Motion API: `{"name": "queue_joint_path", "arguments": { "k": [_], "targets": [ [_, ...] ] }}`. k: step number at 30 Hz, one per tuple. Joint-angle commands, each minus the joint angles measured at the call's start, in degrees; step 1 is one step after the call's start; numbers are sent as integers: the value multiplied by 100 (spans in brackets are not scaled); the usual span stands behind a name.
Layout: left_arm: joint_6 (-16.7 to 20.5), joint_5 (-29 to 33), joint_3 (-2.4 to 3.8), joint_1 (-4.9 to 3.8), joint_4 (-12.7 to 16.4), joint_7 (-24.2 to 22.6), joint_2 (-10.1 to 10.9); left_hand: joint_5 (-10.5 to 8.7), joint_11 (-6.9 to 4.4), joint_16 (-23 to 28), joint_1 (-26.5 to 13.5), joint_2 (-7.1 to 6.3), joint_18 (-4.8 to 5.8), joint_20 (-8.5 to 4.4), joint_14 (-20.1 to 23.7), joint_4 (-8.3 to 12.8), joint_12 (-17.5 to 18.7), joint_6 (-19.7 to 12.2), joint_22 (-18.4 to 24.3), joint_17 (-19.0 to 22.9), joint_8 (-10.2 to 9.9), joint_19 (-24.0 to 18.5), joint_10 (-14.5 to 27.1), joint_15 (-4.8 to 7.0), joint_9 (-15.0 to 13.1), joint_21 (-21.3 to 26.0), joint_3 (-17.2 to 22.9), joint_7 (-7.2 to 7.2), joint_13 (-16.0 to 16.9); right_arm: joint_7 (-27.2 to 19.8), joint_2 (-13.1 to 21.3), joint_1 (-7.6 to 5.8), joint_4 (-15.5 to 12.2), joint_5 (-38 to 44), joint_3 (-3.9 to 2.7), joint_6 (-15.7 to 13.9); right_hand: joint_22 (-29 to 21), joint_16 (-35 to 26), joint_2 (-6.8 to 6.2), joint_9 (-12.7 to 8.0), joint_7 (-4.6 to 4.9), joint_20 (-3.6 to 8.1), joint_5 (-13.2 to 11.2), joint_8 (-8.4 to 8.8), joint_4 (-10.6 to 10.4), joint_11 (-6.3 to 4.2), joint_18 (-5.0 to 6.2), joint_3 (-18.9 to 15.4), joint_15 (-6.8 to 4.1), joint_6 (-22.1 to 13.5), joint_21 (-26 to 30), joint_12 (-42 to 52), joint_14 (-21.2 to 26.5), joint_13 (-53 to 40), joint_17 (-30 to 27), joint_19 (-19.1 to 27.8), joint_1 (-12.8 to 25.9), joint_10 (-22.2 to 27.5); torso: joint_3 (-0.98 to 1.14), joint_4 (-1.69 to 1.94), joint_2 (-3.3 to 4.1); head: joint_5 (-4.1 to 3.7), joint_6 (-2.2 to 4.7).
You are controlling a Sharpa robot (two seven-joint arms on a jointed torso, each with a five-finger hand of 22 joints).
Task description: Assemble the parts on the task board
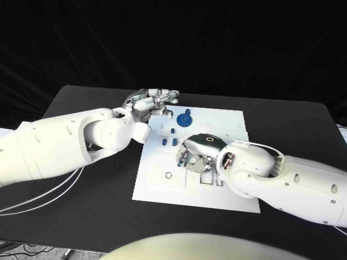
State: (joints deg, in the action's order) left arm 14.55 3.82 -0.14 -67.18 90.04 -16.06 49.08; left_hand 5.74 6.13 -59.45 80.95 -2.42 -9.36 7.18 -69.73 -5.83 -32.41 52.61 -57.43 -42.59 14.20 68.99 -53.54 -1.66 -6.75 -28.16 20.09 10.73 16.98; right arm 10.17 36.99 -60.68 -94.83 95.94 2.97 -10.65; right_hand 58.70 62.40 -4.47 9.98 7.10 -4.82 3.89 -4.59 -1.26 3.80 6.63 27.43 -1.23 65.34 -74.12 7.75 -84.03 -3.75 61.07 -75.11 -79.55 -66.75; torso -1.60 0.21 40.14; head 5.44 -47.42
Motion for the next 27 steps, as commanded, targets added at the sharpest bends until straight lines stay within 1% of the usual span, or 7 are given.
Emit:
{"name": "queue_joint_path", "arguments": {
  "k": [1,9,16,20,22,24,27],
  "targets": [
    [-117,-36,4,-1,5,-26,-12,-17,1,16,-41,-22,-104,9,42,2,-20,-50,7,5,29,-41,23,10,2,32,-28,0,-1,-32,-7,10,-17,107,5,157,-1,24,23,10,26,-37,15,-19,25,25,-48,-1,41,18,-23,-39,-150,5,-1,-5,9,-16,3,-1,1,3,-4],
    [-119,-36,4,-1,5,-22,-11,-17,1,16,-41,-22,-104,9,42,2,-20,-50,7,5,29,-41,23,10,2,32,-28,0,-1,25,-1,19,-60,296,11,146,-6,22,22,11,26,-38,16,-19,24,26,-47,-5,42,19,-21,-43,-149,5,-4,-2,16,-18,3,-5,0,6,-10],
    [-121,-36,4,-1,7,-20,-14,-17,1,16,-41,-22,-104,9,42,2,-20,-50,7,5,29,-41,23,10,2,32,-28,0,-1,235,-51,28,-58,658,24,179,-11,19,4,13,31,-46,3,-3,8,35,-46,-33,50,3,-18,-69,-146,8,-13,2,65,-6,3,-1,2,0,0],
    [-122,-36,4,-1,10,-16,-18,-17,1,16,-41,-22,-104,9,42,2,-20,-50,7,5,29,-41,23,10,2,32,-28,0,-1,350,-90,42,-35,865,40,194,-21,16,-19,11,36,-52,-4,11,1,40,-44,-52,54,-15,-13,-88,-143,8,-19,8,95,5,2,5,3,-2,-7],
    [-114,-36,4,-1,15,-13,-20,-17,3,25,-42,-26,-104,10,52,2,-23,-60,11,18,33,-45,31,8,3,39,-32,1,-3,387,-110,52,-12,928,47,206,-85,-37,-44,3,50,-59,-5,38,-1,53,-32,-61,63,-57,21,-119,-127,12,-76,41,114,44,3,1,1,1,-9],
    [-112,-37,4,-1,25,-9,-21,-16,3,24,-40,-27,-104,11,51,4,-24,-63,12,15,34,-45,33,8,4,40,-32,2,-4,401,-121,59,5,953,55,214,-297,-215,-88,-23,94,-79,-4,92,14,93,6,-55,95,-166,141,-197,-69,20,-255,156,123,168,2,2,-1,3,-8],
    [-113,-41,4,-1,38,-5,-21,-16,3,24,-39,-28,-104,11,51,5,-24,-65,12,14,34,-46,34,8,4,41,-32,2,-4,398,-129,68,22,964,65,200,-494,-322,-147,-61,160,-116,-15,107,35,164,41,-48,149,-300,267,-303,-28,25,-360,270,136,395,0,-3,-1,3,-9]
  ]
}}
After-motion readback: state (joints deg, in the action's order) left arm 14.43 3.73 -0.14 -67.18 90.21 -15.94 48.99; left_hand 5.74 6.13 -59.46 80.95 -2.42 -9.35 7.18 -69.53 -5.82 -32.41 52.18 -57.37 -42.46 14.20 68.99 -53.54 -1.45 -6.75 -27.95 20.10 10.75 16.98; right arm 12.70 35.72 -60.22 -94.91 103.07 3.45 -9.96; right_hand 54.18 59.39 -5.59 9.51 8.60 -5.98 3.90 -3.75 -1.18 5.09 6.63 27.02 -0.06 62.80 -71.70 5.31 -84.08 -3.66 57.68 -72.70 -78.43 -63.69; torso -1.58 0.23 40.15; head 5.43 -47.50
